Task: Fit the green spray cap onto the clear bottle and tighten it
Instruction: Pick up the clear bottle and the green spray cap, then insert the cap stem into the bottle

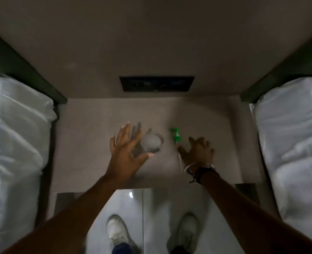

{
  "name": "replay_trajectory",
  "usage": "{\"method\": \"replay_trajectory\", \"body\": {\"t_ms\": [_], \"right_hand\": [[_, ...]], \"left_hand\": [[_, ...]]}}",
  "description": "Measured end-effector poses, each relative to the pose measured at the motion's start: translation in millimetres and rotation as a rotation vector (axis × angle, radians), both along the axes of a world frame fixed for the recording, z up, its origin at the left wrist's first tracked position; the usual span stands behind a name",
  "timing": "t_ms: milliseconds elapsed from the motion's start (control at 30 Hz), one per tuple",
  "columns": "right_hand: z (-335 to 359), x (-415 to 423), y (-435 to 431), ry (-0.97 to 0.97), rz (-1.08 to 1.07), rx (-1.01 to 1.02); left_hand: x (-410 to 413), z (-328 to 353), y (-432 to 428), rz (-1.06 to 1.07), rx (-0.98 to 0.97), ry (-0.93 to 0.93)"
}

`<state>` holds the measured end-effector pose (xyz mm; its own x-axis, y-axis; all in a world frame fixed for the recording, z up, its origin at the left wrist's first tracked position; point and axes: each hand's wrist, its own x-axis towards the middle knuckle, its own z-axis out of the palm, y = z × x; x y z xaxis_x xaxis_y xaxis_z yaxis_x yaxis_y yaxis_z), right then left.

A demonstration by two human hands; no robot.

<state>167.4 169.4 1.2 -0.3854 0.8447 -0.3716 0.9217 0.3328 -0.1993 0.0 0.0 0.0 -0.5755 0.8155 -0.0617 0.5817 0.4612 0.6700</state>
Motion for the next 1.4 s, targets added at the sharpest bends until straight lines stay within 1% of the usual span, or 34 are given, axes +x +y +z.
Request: {"method": "replay_trajectory", "body": {"t_ms": [100,233,433,533,767,833,933,1000,1033,1100,1200,1233,1300,1400], "right_hand": [[-26.8,-29.4,9.7,0.039,-0.007,0.015],[-42.8,-53.2,30.0,-0.008,-0.037,-0.025],[-43.9,-67.2,36.7,-0.028,-0.126,-0.085],[-40.6,-69.1,39.4,-0.044,-0.164,-0.122],[-35.7,-67.5,45.4,-0.014,-0.18,-0.265],[-25.3,-65.0,46.1,0.056,-0.166,-0.35],[11.9,-63.4,51.7,0.266,-0.204,-0.396],[42.4,-57.2,58.6,0.449,-0.202,-0.338],[58.8,-52.7,60.2,0.571,-0.207,-0.291],[89.4,-45.3,55.4,0.801,-0.314,-0.199],[109.4,-49.2,39.0,1.0,-0.431,-0.107],[111.6,-54.2,33.4,1.044,-0.446,-0.093],[114.3,-66.1,23.7,1.073,-0.439,-0.048],[109.8,-73.0,10.2,1.056,-0.328,0.068]], "left_hand": [[-11.8,-13.3,20.3,-0.026,0.012,0.02],[-23.1,-23.8,30.8,-0.098,-0.003,-0.015],[-27.7,-23.2,35.2,-0.112,-0.012,-0.026],[-26.7,-22.5,33.9,-0.129,0.014,-0.014],[-24.2,-22.2,35.4,-0.112,0.025,-0.004],[-23.6,-22.7,35.4,-0.105,0.026,-0.008],[-24.1,-22.2,34.2,-0.098,0.032,-0.027],[-24.0,-21.3,34.7,-0.097,0.003,-0.026],[-24.2,-20.8,35.0,-0.098,-0.01,-0.02],[-24.2,-19.6,35.0,-0.1,-0.018,-0.014],[-23.6,-18.0,35.4,-0.099,-0.028,-0.014],[-23.4,-17.7,35.7,-0.095,-0.038,-0.013],[-23.0,-17.4,36.6,-0.082,-0.065,-0.014],[-22.1,-19.6,36.4,-0.076,-0.083,-0.022]]}}
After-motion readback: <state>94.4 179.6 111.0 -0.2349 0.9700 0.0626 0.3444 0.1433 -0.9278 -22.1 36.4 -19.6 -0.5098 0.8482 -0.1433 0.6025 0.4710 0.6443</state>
